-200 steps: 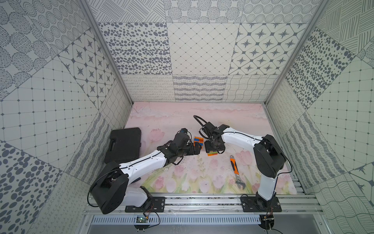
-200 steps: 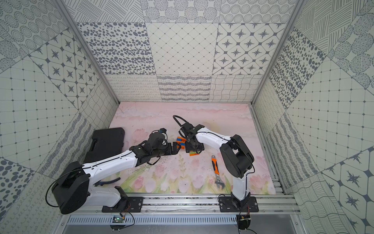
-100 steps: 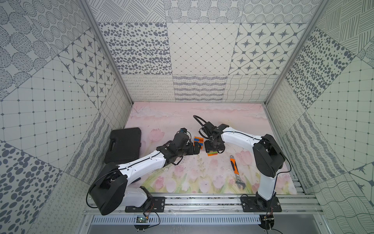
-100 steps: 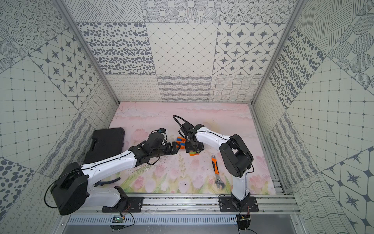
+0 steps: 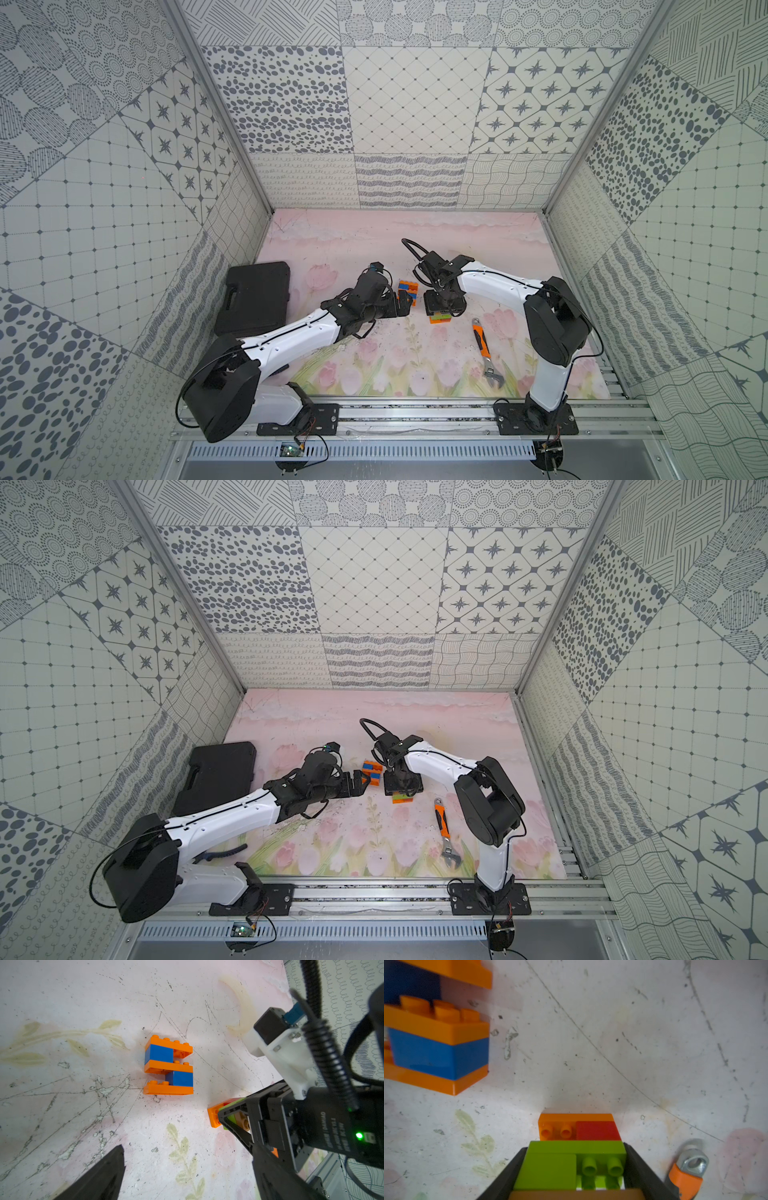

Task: Assemble the number 5 with lego
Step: Assemble the lego brick with the lego brick.

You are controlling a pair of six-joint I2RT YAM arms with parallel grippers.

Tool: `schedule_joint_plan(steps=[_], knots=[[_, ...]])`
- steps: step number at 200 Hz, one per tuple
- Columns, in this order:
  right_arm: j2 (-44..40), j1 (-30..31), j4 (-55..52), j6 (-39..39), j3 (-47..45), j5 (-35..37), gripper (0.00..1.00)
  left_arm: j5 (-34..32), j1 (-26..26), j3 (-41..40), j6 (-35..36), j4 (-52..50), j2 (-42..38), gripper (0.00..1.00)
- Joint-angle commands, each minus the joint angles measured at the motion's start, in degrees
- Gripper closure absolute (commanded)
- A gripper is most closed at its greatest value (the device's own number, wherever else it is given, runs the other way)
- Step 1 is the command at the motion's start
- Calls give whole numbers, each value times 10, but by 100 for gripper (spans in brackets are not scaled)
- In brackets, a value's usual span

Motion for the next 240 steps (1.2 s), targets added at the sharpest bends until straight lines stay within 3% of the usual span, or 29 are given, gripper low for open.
schedule_joint_plan(steps=[1, 47, 122, 171, 182, 213, 240], knots=[[0, 12, -11, 34, -36, -5, 40, 0, 0, 3, -1, 12, 0, 1], [41, 15, 31, 40, -66, -37, 39, 2, 0, 4, 0, 12, 2, 1], [36, 13, 33, 29, -55, -53, 35, 0, 0, 10, 2, 9, 6, 1], [-20, 4, 15, 0, -21, -42, 8, -3, 0, 14, 8, 3, 1, 1], [-38, -1, 13, -11, -16, -43, 1, -5, 0, 15, 10, 2, 0, 1], [-106, -19, 34, -68, -29, -52, 1, -7, 0, 9, 15, 5, -9, 1], [-186, -51, 116, -204, -82, -114, 1, -6, 0, -9, 32, 23, -26, 1]])
